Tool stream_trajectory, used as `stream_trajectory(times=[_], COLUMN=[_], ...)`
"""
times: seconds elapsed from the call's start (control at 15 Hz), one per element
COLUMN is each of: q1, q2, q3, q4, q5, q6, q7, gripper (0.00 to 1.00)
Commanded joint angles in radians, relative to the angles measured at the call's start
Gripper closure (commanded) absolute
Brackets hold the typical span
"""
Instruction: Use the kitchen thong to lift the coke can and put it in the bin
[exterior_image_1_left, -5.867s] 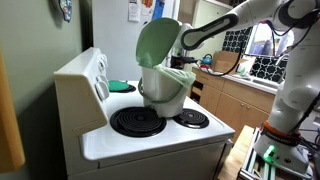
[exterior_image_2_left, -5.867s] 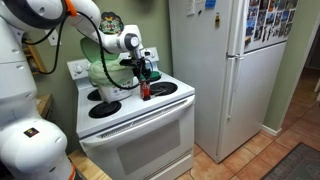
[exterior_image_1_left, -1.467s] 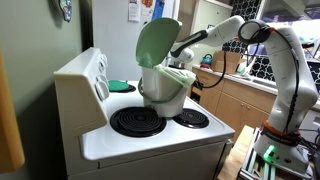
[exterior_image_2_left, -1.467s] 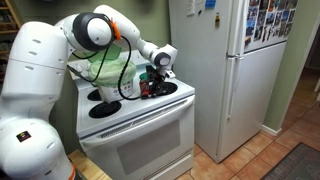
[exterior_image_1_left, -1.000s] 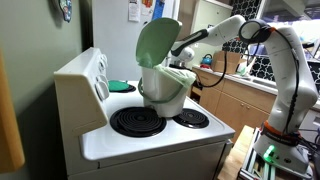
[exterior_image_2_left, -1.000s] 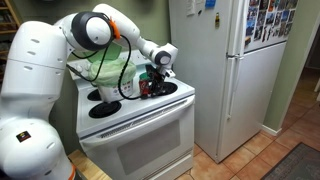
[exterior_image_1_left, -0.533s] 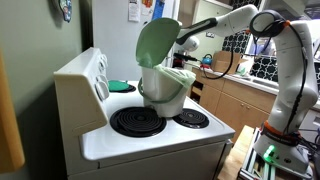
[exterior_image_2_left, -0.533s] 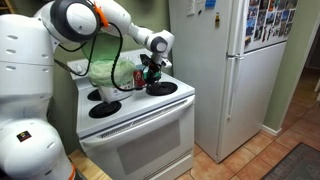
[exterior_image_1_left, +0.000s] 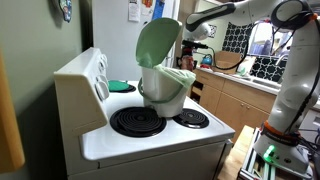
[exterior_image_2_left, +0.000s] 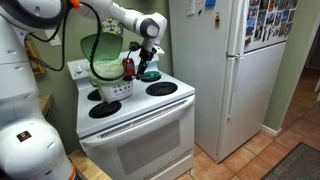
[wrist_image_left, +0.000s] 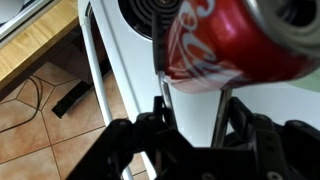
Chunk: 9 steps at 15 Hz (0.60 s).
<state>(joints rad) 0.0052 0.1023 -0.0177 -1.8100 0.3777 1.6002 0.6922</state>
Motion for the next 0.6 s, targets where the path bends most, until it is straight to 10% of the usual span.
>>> stream_trajectory(times=[0.0,0.53], q1=[-0.002,0.007], q2=[-0.091,-0.118], q3=[-0.004,0.023], q4=[-0.056,0.046], q5=[0.017,-0.001], q6=[-0.016,-0.005], q7=[0.106,0.251], gripper=[0.6,0.6])
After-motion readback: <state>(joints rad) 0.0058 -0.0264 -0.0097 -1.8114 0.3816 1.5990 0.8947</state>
